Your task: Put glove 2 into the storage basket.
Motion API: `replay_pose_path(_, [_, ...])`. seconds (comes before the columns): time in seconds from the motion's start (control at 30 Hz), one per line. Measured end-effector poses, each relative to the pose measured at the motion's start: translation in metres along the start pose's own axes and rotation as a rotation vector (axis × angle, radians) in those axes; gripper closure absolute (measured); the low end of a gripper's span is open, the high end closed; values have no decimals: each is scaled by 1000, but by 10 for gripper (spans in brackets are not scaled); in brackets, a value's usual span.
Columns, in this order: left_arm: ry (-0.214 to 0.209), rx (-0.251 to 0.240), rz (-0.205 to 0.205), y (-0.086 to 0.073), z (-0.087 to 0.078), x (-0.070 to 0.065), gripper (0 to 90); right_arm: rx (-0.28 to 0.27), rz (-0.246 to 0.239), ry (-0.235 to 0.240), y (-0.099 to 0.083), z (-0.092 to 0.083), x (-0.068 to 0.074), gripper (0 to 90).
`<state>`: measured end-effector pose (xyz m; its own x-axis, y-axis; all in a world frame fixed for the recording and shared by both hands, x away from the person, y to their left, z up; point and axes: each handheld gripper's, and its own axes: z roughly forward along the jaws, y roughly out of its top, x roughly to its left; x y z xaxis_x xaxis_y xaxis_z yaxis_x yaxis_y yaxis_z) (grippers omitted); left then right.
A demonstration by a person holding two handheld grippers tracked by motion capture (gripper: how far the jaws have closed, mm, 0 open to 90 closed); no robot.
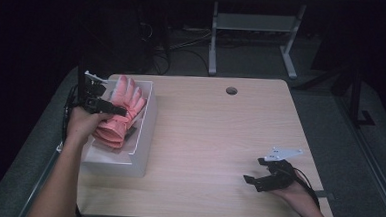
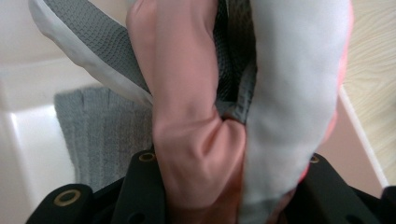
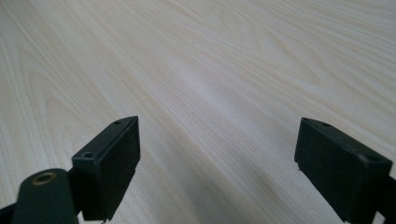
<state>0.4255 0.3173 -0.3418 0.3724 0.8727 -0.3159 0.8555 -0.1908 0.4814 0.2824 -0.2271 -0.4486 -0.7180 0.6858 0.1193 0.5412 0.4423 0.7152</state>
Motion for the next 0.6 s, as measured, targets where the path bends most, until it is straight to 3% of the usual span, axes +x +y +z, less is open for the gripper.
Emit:
replay_pose_path(0.33, [-22,86,-32,-13,48,14,604,4,-9,7,0,0,2,140])
replay_pose_path(0.6, [-25,117,-22,-15,60,14,578,4,-6,6,0,0,2,140])
